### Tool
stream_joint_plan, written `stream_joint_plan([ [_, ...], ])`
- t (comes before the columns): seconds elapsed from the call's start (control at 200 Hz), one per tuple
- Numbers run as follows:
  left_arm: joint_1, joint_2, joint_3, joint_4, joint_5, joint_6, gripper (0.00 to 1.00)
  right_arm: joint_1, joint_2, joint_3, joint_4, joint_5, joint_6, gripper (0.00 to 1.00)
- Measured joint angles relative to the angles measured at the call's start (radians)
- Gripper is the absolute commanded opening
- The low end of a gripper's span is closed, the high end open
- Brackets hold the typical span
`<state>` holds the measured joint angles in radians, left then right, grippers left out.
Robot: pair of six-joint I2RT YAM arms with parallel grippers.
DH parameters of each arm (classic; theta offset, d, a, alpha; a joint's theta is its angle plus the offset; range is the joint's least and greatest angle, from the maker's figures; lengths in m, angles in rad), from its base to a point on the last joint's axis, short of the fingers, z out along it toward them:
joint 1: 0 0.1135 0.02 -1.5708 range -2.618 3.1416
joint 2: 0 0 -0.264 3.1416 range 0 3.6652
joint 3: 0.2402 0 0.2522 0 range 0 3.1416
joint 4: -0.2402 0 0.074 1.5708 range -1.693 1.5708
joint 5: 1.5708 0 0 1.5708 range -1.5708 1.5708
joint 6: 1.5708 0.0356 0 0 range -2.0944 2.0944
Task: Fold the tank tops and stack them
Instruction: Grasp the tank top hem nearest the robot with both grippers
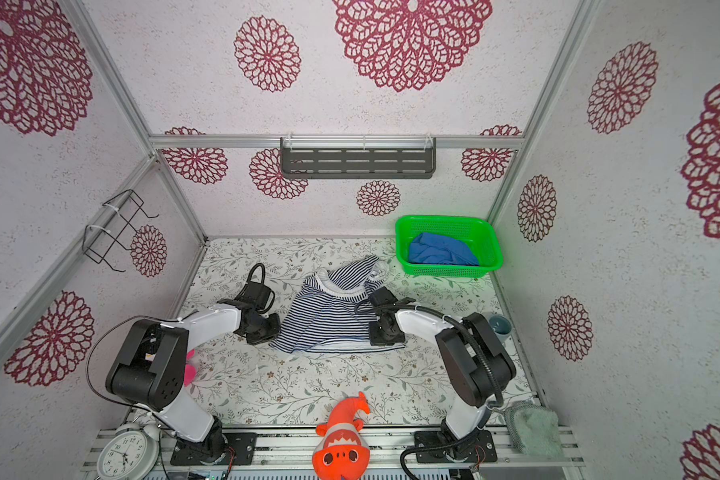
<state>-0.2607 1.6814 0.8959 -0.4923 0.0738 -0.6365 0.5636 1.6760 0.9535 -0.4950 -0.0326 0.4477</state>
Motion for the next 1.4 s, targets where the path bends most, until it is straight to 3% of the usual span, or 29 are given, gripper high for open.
stream_joint_plan([
  [0.18, 0.001, -0.006, -0.015, 0.032, 0.003, -0.011, 0.00, -0.029, -0.113, -0.116, -0.038, 0.035, 0.016, 0.11],
  [0.39, 0.002, -0.015, -0.025, 0.048, 0.003, -0.018, 0.01, -0.169, -0.220, -0.151, -0.091, 0.036, 0.024, 0.23],
  [0.631, 0.002, -0.073, -0.032, -0.002, -0.005, -0.014, 0.38, -0.343, -0.309, -0.130, -0.082, -0.034, 0.025, 0.30],
  [0.826, 0.006, -0.089, -0.024, -0.019, -0.001, -0.007, 0.48, -0.373, -0.271, -0.157, 0.013, -0.144, 0.080, 0.36],
  [1.176, 0.012, -0.066, -0.046, -0.010, 0.023, -0.011, 0.48, -0.373, -0.231, -0.238, 0.142, -0.256, 0.151, 0.39],
  [1.401, 0.013, -0.054, -0.063, 0.062, 0.069, -0.034, 0.35, -0.368, -0.222, -0.283, 0.191, -0.277, 0.182, 0.39],
])
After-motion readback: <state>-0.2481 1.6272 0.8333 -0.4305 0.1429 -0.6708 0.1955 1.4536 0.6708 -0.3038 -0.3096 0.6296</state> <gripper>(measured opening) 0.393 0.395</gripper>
